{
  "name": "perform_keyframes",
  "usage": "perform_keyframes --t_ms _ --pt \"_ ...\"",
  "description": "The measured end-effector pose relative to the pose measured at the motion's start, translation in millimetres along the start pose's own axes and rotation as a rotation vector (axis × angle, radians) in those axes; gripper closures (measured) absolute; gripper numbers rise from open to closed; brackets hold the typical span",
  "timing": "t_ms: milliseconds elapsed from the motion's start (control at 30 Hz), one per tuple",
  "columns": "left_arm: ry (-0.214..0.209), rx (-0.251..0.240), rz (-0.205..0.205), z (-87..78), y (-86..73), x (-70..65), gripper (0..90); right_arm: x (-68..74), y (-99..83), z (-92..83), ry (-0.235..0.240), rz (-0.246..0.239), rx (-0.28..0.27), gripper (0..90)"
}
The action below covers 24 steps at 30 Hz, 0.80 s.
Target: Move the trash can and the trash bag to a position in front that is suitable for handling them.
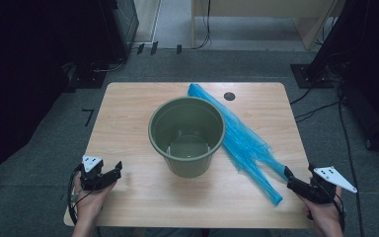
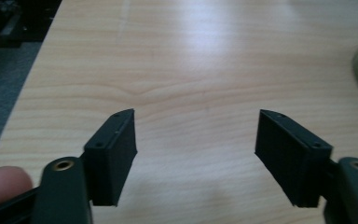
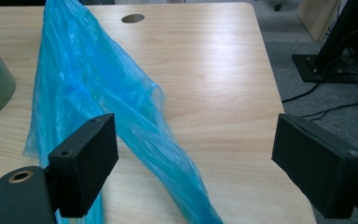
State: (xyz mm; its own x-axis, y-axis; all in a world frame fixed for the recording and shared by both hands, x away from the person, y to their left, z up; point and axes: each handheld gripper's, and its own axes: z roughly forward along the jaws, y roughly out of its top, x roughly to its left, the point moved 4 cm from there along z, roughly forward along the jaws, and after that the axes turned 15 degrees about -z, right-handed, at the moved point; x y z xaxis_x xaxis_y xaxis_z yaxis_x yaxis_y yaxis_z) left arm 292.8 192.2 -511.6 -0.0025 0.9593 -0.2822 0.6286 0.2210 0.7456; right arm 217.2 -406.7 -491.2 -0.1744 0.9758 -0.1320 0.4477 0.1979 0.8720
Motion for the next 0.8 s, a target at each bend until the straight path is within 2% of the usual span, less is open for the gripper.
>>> perform_keyframes --t_ms 67,133,167,300,367,500,600,700,733,800 --pt "-0.026 0.002 0.001 1.7 2.1 -6.9 33.9 2.9 5.4 4.0 -0.002 -0.008 -0.004 14.4" --pt "-0.058 -0.01 0.008 4.0 7.6 -18.9 38.3 7.4 13.4 9.9 0.014 0.009 -0.013 15.3" --pt "-0.058 -0.01 0.008 4.0 7.6 -18.9 39.3 7.4 13.4 9.9 0.014 0.009 -0.013 15.3" --pt "-0.086 -0.051 0.007 14.7 19.0 -34.3 44.0 16.9 25.8 18.3 0.018 -0.004 -0.031 15.6" --pt "-0.101 -0.057 -0.018 22.5 25.9 -40.5 46.6 22.7 32.9 21.2 0.039 0.005 -0.058 15.6" --pt "-0.134 -0.084 -0.018 31.5 36.4 -57.1 51.9 33.5 44.7 27.5 0.05 -0.006 -0.069 16.1" --pt "-0.139 -0.103 0.005 37.7 40.1 -70.1 54.3 41.0 52.0 33.7 0.058 0.005 -0.071 16.6" --pt "-0.16 -0.092 0.032 43.0 37.3 -81.1 56.2 53.5 59.6 43.3 0.057 -0.01 -0.068 16.8" --pt "-0.164 -0.087 0.04 44.5 35.6 -83.9 56.2 53.5 59.6 43.3 0.057 -0.01 -0.068 16.8" --pt "-0.16 -0.081 0.06 46.8 32.4 -88.6 58.4 61.1 63.6 47.7 0.067 -0.004 -0.072 17.3"
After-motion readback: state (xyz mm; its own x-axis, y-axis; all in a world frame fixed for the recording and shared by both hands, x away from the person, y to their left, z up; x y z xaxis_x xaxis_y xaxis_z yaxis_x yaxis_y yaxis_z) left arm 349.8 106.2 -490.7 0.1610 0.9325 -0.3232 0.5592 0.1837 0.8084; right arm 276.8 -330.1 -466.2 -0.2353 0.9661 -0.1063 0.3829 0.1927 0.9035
